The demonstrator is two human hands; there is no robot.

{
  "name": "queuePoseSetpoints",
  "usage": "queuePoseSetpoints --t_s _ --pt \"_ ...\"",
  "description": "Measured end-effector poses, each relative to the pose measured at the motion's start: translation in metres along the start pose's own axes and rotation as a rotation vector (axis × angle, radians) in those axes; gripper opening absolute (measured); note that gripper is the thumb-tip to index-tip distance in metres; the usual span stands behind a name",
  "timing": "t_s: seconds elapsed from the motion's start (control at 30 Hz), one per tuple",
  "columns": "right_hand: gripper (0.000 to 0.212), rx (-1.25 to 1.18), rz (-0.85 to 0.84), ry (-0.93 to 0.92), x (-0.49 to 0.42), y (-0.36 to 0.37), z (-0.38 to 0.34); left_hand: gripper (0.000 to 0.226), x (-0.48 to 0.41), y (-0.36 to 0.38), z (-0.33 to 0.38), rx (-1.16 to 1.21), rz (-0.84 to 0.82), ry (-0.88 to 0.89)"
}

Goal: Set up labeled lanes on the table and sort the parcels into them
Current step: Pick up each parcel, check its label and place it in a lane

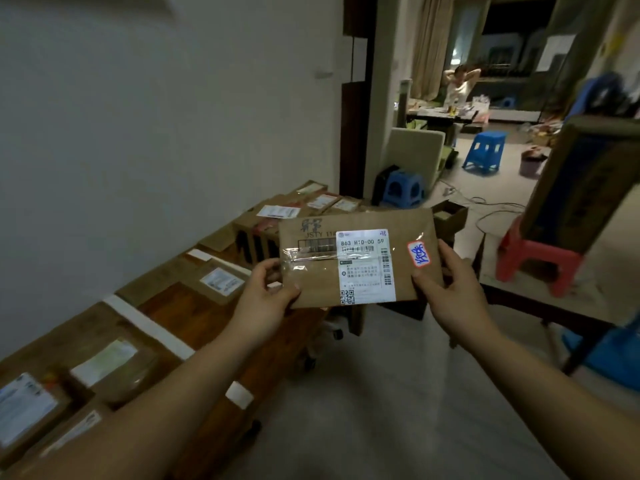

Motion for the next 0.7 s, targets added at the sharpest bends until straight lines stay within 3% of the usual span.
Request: queuePoseSetpoints --t_s 0.23,0.7 --pt "0.039 0.059 -0.022 0.041 -0.052 -0.051 0.059 0.05 -0.052 0.09 0.015 -0.101 -0.045 -0.081" --pt "0.071 0.123 -0.197 0.166 -0.24 0.016 0.191 0.048 -0.255 0.158 -0.002 -0.082 -0.006 -0.25"
Point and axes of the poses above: each hand's wrist, its own x-axis away from the middle knuckle, its own y-axis out of the palm, z = x × y, the point moved 2 cm from there along -x, towards the middle knuckle, and after that the axes turned 13 degrees about -y, right-handed, at the moved point
